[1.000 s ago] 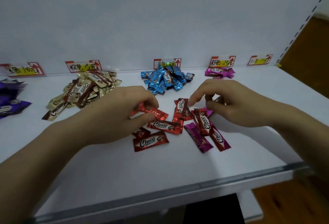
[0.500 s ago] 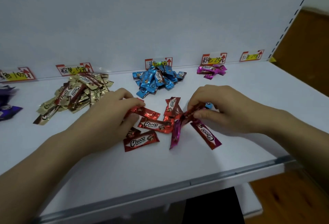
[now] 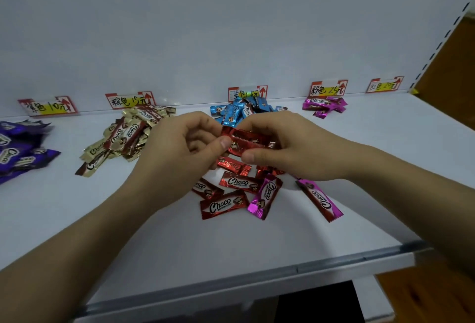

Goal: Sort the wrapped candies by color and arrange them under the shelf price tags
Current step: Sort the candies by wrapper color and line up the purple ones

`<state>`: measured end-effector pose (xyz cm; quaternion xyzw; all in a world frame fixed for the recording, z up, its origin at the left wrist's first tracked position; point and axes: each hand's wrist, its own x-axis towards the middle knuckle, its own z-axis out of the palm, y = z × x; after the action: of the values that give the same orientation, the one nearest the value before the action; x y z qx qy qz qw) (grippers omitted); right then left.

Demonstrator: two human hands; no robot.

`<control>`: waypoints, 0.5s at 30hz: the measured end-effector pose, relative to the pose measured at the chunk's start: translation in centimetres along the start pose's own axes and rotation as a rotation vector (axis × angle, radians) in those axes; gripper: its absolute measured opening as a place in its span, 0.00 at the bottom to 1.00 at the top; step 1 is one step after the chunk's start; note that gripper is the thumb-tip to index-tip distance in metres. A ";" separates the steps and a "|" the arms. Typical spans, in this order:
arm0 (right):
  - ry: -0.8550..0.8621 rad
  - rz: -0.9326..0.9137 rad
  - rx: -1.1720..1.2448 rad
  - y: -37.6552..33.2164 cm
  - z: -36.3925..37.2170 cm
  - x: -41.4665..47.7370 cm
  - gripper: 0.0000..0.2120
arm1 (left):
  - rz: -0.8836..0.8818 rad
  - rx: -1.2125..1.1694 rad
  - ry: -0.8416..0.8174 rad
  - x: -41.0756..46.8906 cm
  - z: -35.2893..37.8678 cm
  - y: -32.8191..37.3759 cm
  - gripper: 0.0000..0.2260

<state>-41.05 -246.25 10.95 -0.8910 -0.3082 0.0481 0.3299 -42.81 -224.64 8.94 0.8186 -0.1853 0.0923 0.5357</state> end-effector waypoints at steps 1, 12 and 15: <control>0.006 -0.028 -0.059 -0.1 0.0 0.2 0.09 | -0.015 -0.022 -0.007 0.0 -0.1 0.0 0.03; -0.492 -0.058 -0.560 2.0 -5.0 2.7 0.09 | -0.076 0.820 -0.180 1.5 -2.6 -2.4 0.18; -0.509 -0.093 -0.565 2.2 -4.4 3.2 0.09 | -0.102 0.900 -0.234 1.4 -1.9 -2.7 0.23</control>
<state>-36.05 -248.15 13.42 -0.8915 -0.4213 0.1661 -0.0142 -40.39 -222.21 7.95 0.9826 -0.1456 0.0442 0.1065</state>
